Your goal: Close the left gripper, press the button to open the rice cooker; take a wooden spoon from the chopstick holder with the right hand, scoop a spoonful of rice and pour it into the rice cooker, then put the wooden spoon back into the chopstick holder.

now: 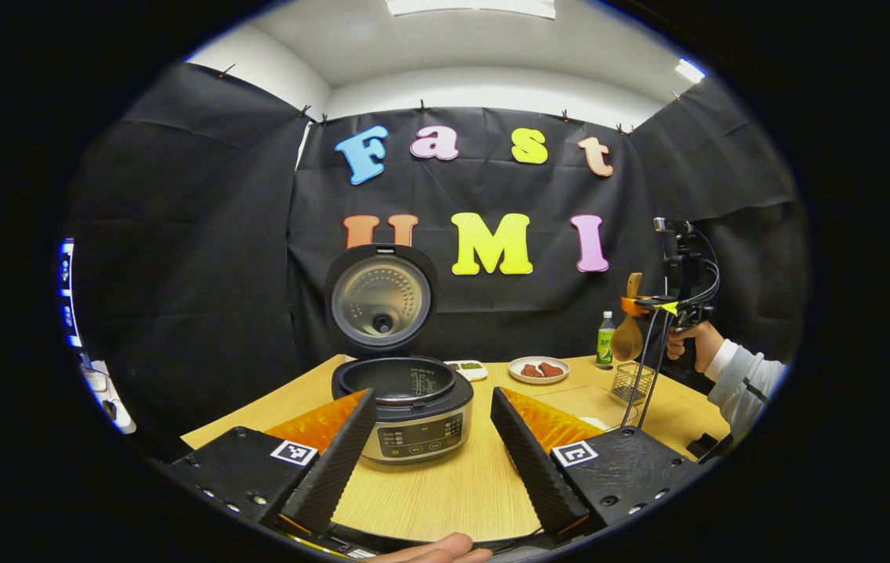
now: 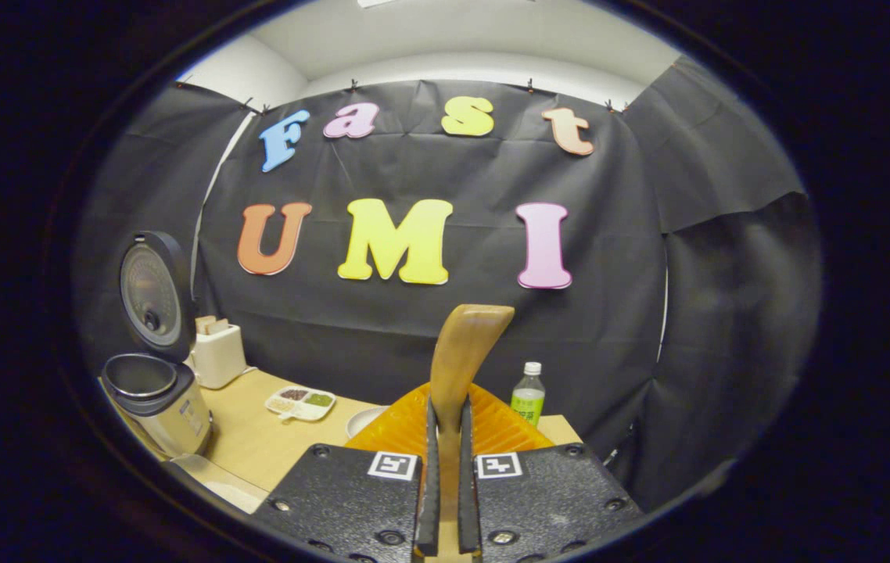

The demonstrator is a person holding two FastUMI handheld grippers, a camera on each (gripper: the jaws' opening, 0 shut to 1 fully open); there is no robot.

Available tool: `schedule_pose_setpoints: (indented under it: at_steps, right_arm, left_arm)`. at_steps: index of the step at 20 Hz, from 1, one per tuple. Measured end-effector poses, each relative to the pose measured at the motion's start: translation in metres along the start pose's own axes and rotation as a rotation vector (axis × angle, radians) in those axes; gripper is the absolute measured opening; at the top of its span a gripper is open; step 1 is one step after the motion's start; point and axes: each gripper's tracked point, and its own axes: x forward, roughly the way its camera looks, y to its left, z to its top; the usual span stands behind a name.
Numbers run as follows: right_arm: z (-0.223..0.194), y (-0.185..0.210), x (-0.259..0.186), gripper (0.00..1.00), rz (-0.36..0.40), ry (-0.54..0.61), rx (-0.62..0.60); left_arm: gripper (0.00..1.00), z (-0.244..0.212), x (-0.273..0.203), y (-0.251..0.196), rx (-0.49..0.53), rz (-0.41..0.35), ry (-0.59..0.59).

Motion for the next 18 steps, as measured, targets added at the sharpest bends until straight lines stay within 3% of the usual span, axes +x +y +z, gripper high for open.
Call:
schedule_pose_setpoints:
  at_steps: [5, 13, 16, 18]
  right_arm:
    - [-0.027, -0.025, 0.005, 0.15, -0.043, 0.040, 0.020]
    - [-0.031, -0.046, 0.002, 0.18, -0.082, 0.036, 0.053]
    - [-0.028, -0.053, 0.003, 0.62, -0.096, 0.031, 0.072]
    - [-0.027, -0.056, -0.002, 0.73, -0.114, 0.034, 0.081]
  left_arm:
    - [0.94, -0.015, 0.007, 0.000, 0.005, 0.003, 0.037]
    - [0.94, -0.019, 0.005, 0.000, -0.005, 0.013, 0.049]
    - [0.94, -0.020, 0.004, -0.001, 0.004, 0.011, 0.054]
    - [0.94, -0.018, 0.001, -0.002, 0.002, 0.011, 0.049]
